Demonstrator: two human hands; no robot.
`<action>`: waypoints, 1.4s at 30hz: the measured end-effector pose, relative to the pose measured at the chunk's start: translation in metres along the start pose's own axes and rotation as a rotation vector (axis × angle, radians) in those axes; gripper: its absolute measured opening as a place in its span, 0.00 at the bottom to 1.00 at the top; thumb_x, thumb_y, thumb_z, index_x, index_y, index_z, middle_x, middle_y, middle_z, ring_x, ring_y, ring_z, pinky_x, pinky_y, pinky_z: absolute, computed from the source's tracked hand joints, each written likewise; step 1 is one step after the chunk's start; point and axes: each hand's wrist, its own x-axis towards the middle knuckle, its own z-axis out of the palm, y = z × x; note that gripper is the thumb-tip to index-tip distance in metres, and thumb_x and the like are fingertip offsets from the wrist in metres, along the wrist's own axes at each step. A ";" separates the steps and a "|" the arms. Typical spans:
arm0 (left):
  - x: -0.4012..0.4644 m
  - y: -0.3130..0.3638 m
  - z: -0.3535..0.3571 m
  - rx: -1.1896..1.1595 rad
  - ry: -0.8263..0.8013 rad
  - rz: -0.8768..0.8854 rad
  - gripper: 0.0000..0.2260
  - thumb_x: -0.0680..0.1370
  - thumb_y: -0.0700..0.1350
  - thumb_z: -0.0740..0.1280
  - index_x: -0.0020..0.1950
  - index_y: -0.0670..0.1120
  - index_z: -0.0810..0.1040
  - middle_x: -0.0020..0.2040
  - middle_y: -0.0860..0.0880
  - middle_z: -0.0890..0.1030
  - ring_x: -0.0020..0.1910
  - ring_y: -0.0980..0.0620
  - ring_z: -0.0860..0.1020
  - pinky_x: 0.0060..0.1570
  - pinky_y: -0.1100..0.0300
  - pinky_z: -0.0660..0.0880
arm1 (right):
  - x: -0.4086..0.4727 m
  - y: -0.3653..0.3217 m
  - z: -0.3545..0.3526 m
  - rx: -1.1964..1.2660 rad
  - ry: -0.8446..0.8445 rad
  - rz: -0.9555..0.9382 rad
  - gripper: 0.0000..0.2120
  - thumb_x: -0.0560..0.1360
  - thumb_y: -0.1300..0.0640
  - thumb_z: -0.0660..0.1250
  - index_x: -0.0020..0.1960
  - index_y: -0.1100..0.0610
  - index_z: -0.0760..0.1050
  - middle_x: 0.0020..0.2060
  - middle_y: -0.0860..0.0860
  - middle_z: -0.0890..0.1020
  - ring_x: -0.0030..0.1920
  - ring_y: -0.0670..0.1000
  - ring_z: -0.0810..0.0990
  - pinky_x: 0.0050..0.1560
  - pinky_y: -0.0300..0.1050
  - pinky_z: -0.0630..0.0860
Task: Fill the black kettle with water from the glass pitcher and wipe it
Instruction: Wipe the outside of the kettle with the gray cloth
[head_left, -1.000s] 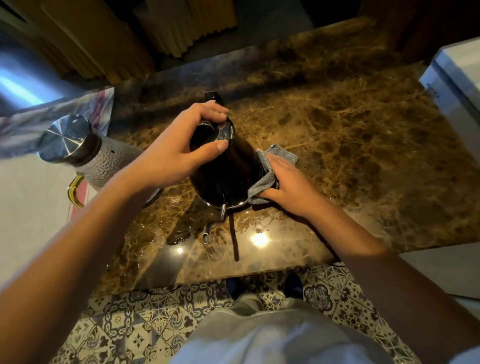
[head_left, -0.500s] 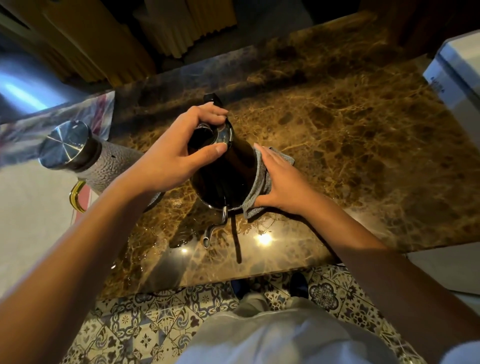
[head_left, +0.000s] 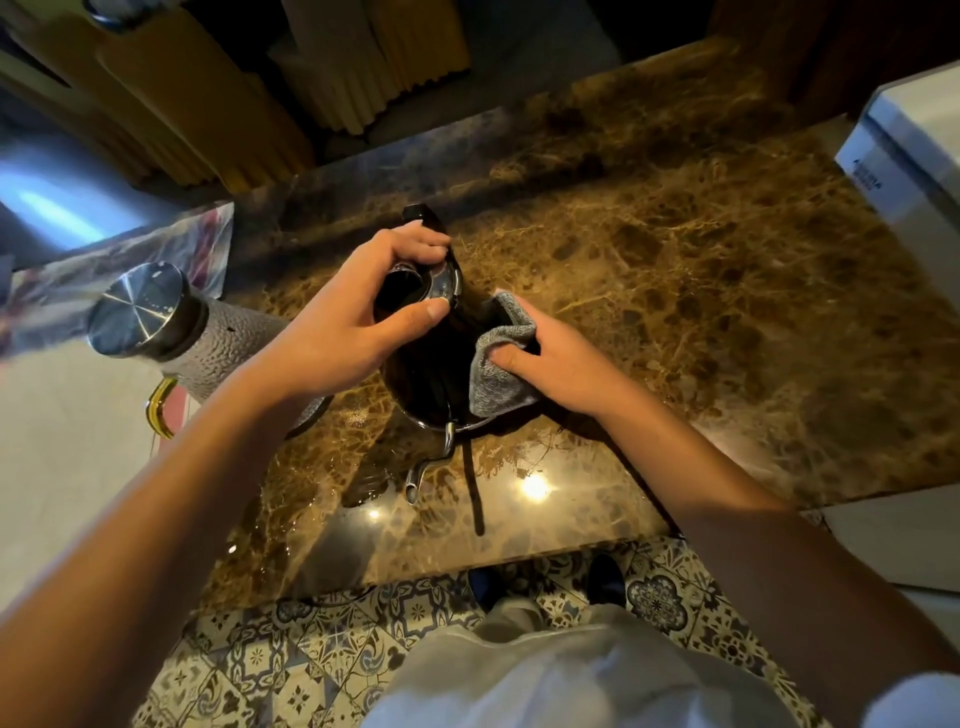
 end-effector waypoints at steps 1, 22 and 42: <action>0.000 0.000 0.000 -0.003 0.002 0.001 0.19 0.81 0.49 0.68 0.71 0.48 0.70 0.76 0.55 0.70 0.81 0.60 0.59 0.78 0.43 0.62 | -0.001 0.000 0.004 -0.005 0.014 -0.006 0.48 0.69 0.34 0.71 0.82 0.49 0.59 0.76 0.49 0.72 0.76 0.49 0.70 0.76 0.54 0.69; 0.001 -0.001 -0.006 -0.034 -0.036 -0.011 0.18 0.81 0.47 0.69 0.70 0.50 0.71 0.76 0.58 0.70 0.81 0.60 0.59 0.78 0.41 0.61 | 0.006 -0.004 -0.032 0.187 0.375 0.009 0.10 0.79 0.60 0.71 0.57 0.52 0.86 0.49 0.48 0.88 0.54 0.49 0.86 0.60 0.55 0.81; 0.003 -0.005 -0.005 -0.037 -0.032 0.003 0.19 0.80 0.49 0.69 0.70 0.50 0.72 0.76 0.57 0.70 0.81 0.60 0.58 0.79 0.44 0.61 | -0.004 -0.036 0.020 0.682 0.223 0.135 0.27 0.79 0.41 0.60 0.71 0.56 0.76 0.66 0.51 0.82 0.67 0.45 0.79 0.71 0.44 0.74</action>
